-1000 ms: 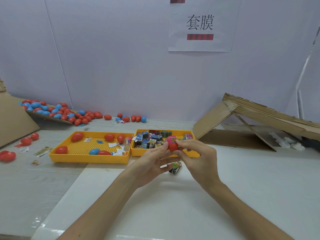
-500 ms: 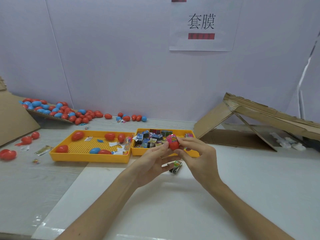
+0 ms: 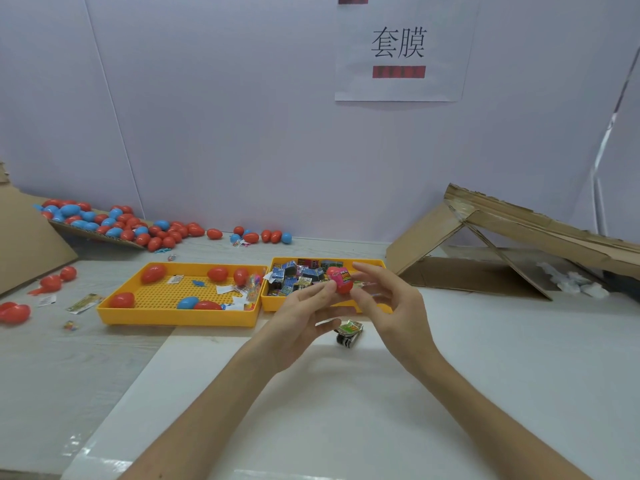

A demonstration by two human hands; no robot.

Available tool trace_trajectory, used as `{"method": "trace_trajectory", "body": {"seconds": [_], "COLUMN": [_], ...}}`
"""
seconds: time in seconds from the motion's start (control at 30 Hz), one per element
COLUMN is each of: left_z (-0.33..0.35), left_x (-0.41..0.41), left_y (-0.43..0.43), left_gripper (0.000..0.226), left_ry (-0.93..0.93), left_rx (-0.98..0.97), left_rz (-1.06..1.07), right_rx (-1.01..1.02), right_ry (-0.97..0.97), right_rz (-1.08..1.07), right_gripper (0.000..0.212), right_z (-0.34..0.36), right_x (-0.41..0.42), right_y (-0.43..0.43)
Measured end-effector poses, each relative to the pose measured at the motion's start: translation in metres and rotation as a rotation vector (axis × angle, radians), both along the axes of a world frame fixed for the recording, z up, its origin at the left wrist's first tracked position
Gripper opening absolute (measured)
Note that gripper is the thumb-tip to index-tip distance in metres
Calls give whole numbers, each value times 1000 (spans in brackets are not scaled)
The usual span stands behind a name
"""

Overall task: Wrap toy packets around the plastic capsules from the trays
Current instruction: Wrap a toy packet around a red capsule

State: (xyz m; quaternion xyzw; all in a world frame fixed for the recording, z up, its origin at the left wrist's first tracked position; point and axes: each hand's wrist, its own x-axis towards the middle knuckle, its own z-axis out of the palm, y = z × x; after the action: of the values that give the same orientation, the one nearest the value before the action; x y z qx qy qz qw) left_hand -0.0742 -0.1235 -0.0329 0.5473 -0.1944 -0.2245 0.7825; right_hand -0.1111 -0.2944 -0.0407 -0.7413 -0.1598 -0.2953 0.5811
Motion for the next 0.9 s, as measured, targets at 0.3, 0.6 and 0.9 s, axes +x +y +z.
{"method": "trace_trajectory", "body": {"seconds": [0.3, 0.6, 0.9], "left_z": [-2, -3, -4], "left_x": [1, 3, 4], "left_y": [1, 1, 2], "left_gripper": [39, 30, 33], "left_ry": [-22, 38, 60], "left_rx": [64, -59, -80], "left_rz": [-39, 8, 17], "right_rx": [-89, -83, -23], "right_ry": [67, 1, 11], "right_rz": [96, 5, 28], "right_gripper": [44, 29, 14], "right_z": [6, 7, 4], "right_x": [0, 1, 3], "right_y": [-6, -9, -8]}}
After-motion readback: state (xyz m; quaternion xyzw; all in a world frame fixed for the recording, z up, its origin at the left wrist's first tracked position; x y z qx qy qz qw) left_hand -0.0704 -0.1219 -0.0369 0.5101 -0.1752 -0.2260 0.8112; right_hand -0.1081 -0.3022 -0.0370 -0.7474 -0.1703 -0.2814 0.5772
